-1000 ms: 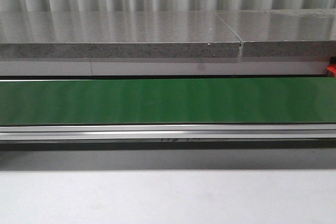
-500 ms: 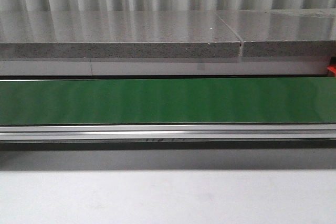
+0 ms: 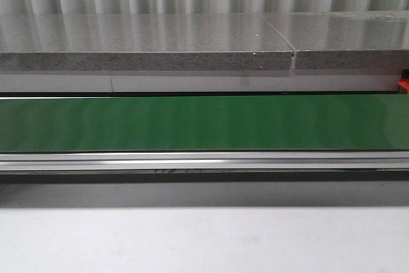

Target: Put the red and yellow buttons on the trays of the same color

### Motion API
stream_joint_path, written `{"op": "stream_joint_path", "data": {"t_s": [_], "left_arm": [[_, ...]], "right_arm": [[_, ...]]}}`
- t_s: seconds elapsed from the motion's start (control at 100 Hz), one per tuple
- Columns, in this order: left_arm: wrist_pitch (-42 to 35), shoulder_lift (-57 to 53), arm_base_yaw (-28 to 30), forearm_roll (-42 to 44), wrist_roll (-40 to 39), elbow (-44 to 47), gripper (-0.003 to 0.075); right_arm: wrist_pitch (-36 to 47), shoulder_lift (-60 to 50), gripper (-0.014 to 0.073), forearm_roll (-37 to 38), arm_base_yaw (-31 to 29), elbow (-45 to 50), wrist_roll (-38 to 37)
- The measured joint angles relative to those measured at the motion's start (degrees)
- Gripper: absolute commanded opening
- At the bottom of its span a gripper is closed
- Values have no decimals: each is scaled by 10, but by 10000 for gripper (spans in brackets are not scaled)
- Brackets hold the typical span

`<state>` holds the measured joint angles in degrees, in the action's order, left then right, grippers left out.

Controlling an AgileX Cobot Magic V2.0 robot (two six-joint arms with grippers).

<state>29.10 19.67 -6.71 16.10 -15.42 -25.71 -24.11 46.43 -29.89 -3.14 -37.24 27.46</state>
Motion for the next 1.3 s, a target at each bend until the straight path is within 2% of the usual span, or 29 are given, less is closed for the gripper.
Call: {"op": "stream_joint_path", "data": {"t_s": [0.34, 1.3], "left_arm": [[0, 0, 0, 0, 0, 0, -21], [0, 0, 0, 0, 0, 0, -21]], "right_arm": [[-17, -83, -74, 0, 0, 23, 0], [-25, -83, -68, 0, 0, 23, 0]]}}
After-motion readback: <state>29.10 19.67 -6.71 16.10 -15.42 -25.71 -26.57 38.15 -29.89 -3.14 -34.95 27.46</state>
